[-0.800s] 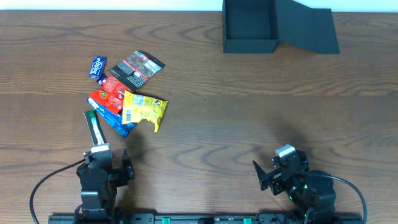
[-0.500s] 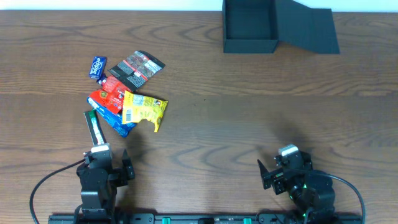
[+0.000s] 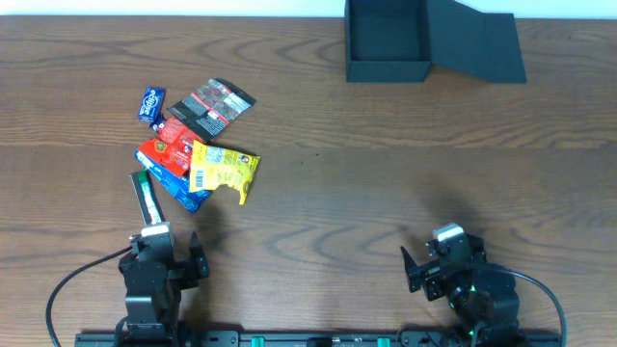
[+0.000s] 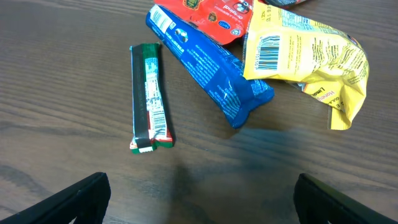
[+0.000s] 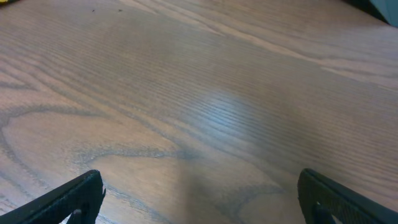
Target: Pack container
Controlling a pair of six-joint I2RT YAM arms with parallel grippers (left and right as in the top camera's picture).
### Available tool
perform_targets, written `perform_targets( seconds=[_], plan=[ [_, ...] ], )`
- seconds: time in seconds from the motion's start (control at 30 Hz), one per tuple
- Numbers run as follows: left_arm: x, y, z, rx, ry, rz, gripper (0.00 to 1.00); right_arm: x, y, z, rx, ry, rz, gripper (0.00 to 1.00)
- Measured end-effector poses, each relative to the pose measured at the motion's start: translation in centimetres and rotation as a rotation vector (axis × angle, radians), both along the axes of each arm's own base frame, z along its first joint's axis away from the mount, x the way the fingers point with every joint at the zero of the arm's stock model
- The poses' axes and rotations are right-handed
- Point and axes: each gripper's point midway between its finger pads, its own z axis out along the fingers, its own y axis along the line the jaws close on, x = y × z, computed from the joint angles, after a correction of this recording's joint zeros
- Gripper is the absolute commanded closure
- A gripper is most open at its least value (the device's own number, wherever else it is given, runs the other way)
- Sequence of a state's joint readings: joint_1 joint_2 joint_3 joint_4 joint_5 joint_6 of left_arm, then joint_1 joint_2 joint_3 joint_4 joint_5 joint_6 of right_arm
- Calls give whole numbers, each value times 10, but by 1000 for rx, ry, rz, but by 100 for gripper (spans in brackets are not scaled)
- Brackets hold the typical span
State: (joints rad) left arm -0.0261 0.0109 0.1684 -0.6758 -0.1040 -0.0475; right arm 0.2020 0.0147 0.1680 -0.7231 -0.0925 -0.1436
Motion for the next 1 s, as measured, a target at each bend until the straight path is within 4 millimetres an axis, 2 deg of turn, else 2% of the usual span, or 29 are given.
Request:
perform_targets(
  seconds=[0.57,0.63,0.7,0.77,0.83,0.93,1.0],
  plan=[
    [0,0,0,0,0,0,5,1,0,1,1,-4,0,1],
    [0,0,0,0,0,0,5,5,1,9,9,-43,0,1],
    [0,0,0,0,1,0,5,14,4,26,39,-116,2,1],
    [0,0,0,0,0,0,5,23,14,55,151,-212,10,1],
    [0,0,0,0,0,0,5,24,29,82,355,-251,29,1],
    [0,0,0,0,0,0,5,14,49,88,667,-104,32,1],
    [0,0,0,0,0,0,5,9,57,88,815,-4,16,1]
  ],
)
